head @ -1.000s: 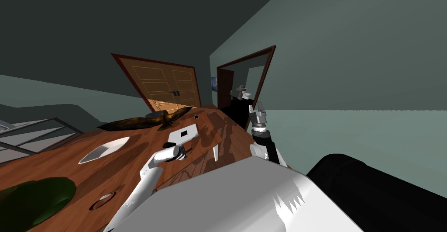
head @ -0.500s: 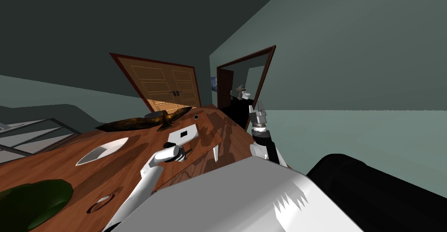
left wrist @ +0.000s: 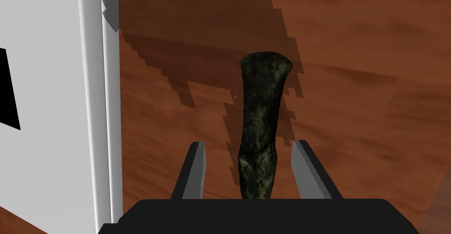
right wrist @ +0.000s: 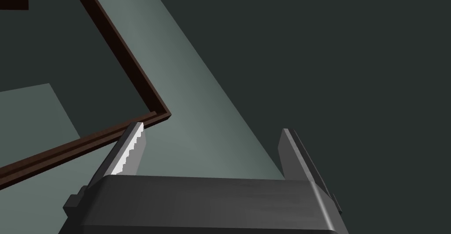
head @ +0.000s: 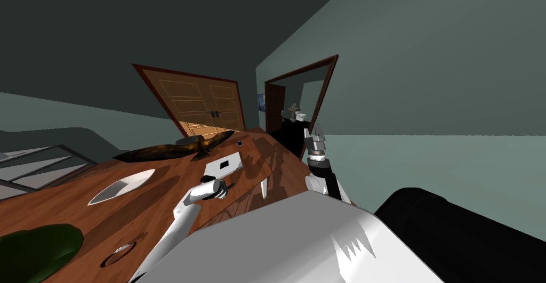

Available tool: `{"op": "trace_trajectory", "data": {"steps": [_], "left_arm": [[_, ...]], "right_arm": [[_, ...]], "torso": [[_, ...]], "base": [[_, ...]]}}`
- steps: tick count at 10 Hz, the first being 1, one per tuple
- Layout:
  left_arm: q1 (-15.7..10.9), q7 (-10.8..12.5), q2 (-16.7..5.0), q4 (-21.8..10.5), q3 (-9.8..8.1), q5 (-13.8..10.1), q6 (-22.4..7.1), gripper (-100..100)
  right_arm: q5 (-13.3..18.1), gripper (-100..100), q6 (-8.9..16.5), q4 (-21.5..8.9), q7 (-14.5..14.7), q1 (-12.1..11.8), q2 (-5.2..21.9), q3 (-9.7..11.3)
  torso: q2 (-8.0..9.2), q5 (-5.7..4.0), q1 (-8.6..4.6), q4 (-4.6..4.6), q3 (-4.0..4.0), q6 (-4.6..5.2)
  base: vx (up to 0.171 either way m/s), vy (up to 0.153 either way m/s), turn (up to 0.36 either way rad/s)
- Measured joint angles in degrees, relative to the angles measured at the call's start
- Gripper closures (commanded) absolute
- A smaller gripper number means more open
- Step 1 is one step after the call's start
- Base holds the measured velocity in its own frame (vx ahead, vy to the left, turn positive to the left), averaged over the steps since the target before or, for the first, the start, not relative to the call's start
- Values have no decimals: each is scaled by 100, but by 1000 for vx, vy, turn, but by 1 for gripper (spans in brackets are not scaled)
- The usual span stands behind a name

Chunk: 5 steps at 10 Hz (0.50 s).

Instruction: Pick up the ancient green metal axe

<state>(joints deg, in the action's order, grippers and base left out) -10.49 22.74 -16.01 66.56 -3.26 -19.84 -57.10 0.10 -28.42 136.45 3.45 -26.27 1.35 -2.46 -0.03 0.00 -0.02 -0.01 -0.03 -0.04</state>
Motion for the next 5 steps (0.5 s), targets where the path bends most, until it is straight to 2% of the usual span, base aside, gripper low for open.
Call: {"op": "trace_trajectory", "data": {"steps": [3, 4, 5], "left_arm": [[-2, 0, -2, 3, -1, 1, 0, 100], [-2, 0, -2, 3, -1, 1, 0, 0], [-2, 0, -2, 3, -1, 1, 0, 100]], "right_arm": [[0, 0, 0, 0, 0, 0, 0, 0], [0, 0, 0, 0, 0, 0, 0, 0], [0, 0, 0, 0, 0, 0, 0, 0]], "torso": [[-4, 5, 5, -3, -4, 2], [-4, 5, 5, -4, -4, 2], [-5, 5, 5, -4, -4, 2]], "base": [[0, 0, 0], [0, 0, 0], [-39, -13, 3]]}}
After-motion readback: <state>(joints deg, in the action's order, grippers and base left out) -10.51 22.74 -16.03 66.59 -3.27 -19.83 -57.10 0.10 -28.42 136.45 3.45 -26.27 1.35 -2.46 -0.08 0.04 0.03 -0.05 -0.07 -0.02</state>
